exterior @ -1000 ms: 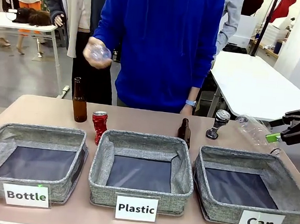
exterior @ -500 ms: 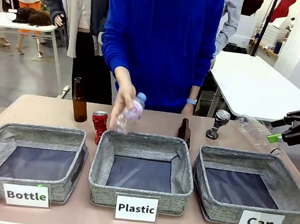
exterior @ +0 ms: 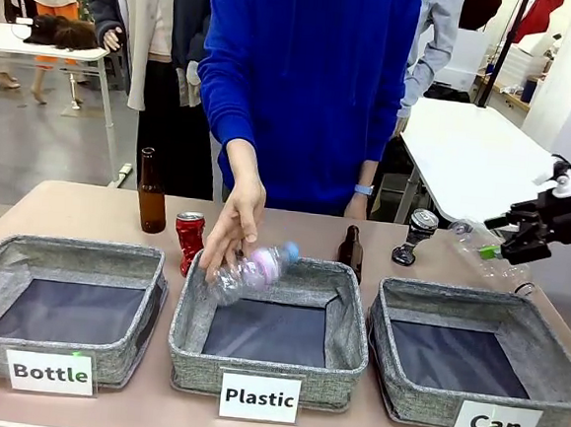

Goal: Sort the can waste into the basket.
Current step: Pick up the can waste from the table and place it in the right Fabric basket.

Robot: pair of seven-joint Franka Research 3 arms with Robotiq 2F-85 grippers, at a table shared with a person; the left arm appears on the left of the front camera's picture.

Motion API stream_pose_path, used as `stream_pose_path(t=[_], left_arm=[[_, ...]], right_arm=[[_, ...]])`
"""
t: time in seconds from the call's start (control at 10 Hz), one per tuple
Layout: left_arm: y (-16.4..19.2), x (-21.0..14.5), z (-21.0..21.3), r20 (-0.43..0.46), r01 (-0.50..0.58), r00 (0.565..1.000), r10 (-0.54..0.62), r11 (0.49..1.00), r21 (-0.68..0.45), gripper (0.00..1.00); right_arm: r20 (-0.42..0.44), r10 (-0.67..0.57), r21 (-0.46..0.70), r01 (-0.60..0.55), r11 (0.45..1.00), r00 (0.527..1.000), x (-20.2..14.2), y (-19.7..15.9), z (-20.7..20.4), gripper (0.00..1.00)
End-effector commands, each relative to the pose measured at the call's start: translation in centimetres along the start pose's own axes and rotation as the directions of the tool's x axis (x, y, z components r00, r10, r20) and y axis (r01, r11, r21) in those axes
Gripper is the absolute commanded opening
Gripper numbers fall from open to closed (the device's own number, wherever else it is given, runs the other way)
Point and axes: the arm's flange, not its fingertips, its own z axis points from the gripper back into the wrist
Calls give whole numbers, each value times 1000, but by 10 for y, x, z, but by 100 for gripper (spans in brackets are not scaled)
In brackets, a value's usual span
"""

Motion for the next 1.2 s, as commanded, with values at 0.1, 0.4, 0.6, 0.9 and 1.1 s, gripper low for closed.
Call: stream_pose_path(t=[0.1,0.4,0.6,0.9,1.1], left_arm=[[-1,-1,2,-7,13,1000,-13,1000,-12,100],[-1,-1,2,-7,13,1000,-13,1000,-12,100],[-1,-1,2,-7,13,1000,-13,1000,-12,100],[-1,-1,2,-7,13,1000,-13,1000,-12,100],[-1,-1,2,-7,13,1000,-13,1000,-12,100]], right_arm=[[47,65,49,-68,997,997,-21,-44,-44,100],[24,81,85,-83,993,996,-33,-59,-86,100],[47,66,101,-70,992,997,-38,-66,-100,100],[119,54,72,-62,995,991,-40,-76,-125,100],[189,24,110,-46,993,982,-41,-85,-137,100]])
